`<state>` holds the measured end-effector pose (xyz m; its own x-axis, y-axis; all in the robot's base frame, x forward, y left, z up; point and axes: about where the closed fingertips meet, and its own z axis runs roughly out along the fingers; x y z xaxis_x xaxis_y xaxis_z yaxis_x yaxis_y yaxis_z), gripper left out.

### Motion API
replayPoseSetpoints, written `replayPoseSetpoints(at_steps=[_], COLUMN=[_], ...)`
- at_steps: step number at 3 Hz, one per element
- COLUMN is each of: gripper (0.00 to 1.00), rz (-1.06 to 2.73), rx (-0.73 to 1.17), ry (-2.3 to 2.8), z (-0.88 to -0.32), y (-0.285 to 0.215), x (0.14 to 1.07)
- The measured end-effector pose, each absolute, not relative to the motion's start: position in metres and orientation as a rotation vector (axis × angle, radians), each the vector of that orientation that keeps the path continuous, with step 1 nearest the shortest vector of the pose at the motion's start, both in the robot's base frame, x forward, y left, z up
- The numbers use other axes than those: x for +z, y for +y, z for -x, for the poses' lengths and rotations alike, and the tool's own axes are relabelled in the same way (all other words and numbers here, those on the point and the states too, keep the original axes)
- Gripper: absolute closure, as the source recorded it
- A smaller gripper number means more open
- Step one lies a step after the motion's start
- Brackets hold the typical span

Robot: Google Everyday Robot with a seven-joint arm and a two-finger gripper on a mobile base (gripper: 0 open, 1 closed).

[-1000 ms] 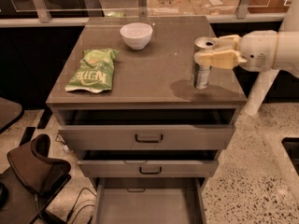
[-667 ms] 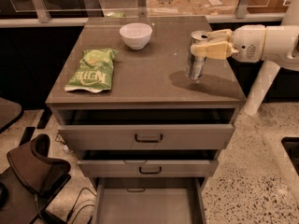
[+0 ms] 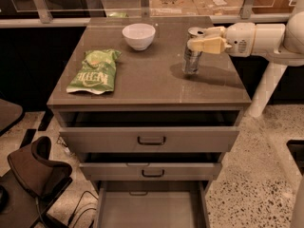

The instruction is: Pick redbull can from bottom drawer and place on counter

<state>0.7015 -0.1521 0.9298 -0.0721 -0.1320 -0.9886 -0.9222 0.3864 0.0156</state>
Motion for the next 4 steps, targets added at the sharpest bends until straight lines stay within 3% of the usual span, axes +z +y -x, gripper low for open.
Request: replayPoseSetpoints(at_steps=[2, 3, 4], gripper=[1.00, 0.82, 0.58], rz=[1.025, 1.026, 1.026], rx=[0.895, 0.897, 0.897], ry=[1.556, 1.555, 1.555], z=[-0.717, -0.717, -0.718], y=[-0.146, -0.145, -0.145], x=[0.900, 0.900, 0.900])
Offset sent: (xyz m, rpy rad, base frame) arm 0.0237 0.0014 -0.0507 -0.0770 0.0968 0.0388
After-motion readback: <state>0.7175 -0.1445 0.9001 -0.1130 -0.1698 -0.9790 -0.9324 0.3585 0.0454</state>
